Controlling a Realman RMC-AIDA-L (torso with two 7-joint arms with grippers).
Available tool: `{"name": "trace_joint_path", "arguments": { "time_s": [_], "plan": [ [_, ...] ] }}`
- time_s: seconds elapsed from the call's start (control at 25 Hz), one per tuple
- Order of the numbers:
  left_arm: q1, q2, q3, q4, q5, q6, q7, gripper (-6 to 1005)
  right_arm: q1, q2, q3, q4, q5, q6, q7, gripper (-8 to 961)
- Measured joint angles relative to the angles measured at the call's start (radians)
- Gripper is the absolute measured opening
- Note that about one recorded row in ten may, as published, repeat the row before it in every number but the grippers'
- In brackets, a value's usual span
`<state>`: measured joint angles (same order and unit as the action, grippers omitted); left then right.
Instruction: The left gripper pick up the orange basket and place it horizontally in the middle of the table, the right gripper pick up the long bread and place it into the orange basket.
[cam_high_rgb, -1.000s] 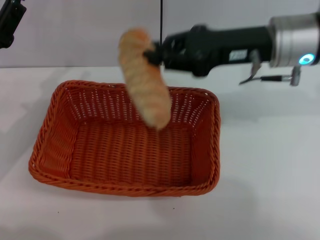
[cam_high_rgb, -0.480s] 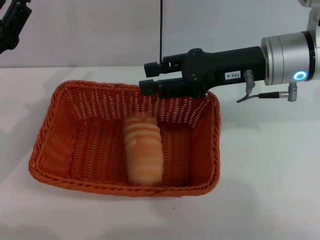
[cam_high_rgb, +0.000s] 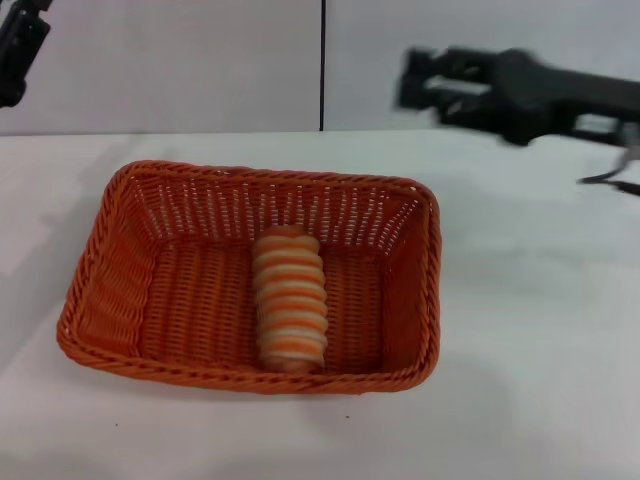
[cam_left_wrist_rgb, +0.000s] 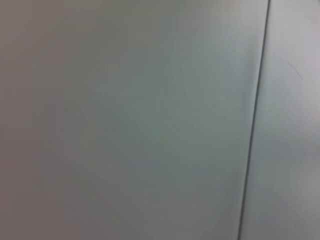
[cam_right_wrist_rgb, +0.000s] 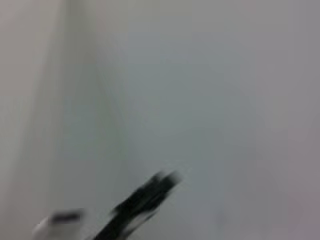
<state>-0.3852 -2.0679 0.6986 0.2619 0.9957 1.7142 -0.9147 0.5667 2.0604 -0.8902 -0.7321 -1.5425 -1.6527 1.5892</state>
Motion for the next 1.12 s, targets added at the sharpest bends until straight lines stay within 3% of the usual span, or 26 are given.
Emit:
{"name": "trace_joint_path", "arguments": {
  "time_s": [0.12, 0.28, 0.52, 0.76, 1.12],
  "plan": [
    [0.002, 0.000, -0.035, -0.018, -0.001, 0.014, 0.026, 559, -0.080, -0.010, 0.128, 0.002, 0.031, -0.020, -0.028, 566],
    [0.003, -0.001, -0.148, -0.099, -0.003, 0.063, 0.135, 559, -0.195, -0.012, 0.358, 0.037, 0.092, -0.057, -0.120, 566],
    [0.004, -0.001, -0.248, -0.167, -0.004, 0.092, 0.292, 559, -0.346, -0.003, 0.661, 0.211, 0.370, -0.100, -0.465, 566],
    [-0.004, -0.003, -0.325, -0.243, -0.003, 0.111, 0.542, 559, -0.390, 0.012, 0.852, 0.389, 0.558, -0.112, -0.796, 566],
    [-0.001, -0.003, -0.375, -0.287, -0.003, 0.116, 0.649, 567, -0.383, 0.012, 0.976, 0.454, 0.567, -0.104, -0.840, 566]
  ]
}}
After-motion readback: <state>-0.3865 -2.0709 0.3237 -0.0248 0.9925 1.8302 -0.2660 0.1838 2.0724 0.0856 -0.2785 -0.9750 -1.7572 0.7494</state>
